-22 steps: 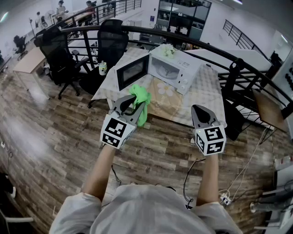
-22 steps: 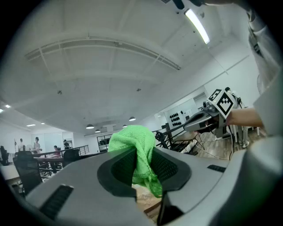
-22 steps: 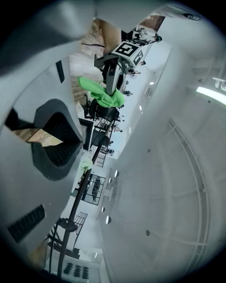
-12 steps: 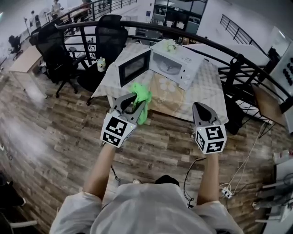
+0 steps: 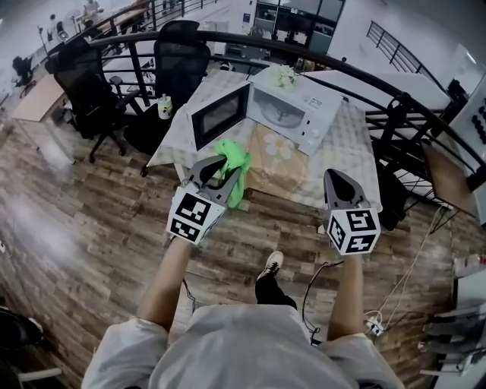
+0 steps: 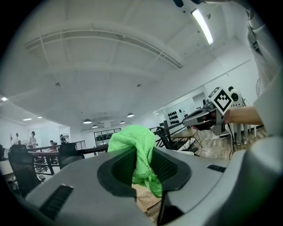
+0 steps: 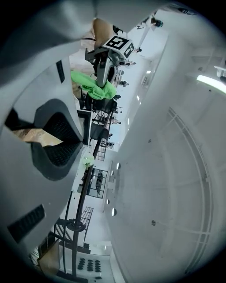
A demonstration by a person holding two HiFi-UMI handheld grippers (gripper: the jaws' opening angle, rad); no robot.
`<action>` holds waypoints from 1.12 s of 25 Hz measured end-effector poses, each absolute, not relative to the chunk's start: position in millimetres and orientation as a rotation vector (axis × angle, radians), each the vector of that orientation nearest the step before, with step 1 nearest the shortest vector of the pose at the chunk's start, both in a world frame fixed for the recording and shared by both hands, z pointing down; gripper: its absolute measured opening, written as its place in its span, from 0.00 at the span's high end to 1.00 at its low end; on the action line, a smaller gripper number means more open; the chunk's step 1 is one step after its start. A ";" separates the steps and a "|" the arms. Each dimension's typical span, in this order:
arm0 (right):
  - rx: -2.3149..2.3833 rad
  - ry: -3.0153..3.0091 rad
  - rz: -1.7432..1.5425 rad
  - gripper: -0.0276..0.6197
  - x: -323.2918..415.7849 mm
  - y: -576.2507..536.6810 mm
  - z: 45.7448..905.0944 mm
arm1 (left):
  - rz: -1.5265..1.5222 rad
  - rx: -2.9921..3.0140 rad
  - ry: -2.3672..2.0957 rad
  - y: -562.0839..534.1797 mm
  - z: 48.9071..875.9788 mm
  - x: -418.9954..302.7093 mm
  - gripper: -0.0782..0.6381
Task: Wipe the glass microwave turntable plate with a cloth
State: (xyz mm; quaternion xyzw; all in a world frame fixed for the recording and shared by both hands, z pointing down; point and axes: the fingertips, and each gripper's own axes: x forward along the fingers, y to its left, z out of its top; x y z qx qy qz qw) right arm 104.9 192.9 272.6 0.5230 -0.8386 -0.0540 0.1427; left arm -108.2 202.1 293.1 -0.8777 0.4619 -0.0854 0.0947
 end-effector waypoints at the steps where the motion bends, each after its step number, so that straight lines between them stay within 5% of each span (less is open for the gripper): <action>1: 1.506 -2.424 -0.156 0.94 107.2 178.7 274.3 | -0.256 -2.599 1.375 189.4 294.1 -105.6 0.74; 18: 1.348 -2.528 -0.094 0.94 188.7 -111.0 288.8 | -0.234 -2.636 1.596 -78.1 303.3 -18.5 0.74; 28: 1.249 -2.587 0.032 0.94 185.2 -170.4 317.1 | -0.222 -2.735 1.489 -160.6 340.8 5.5 0.74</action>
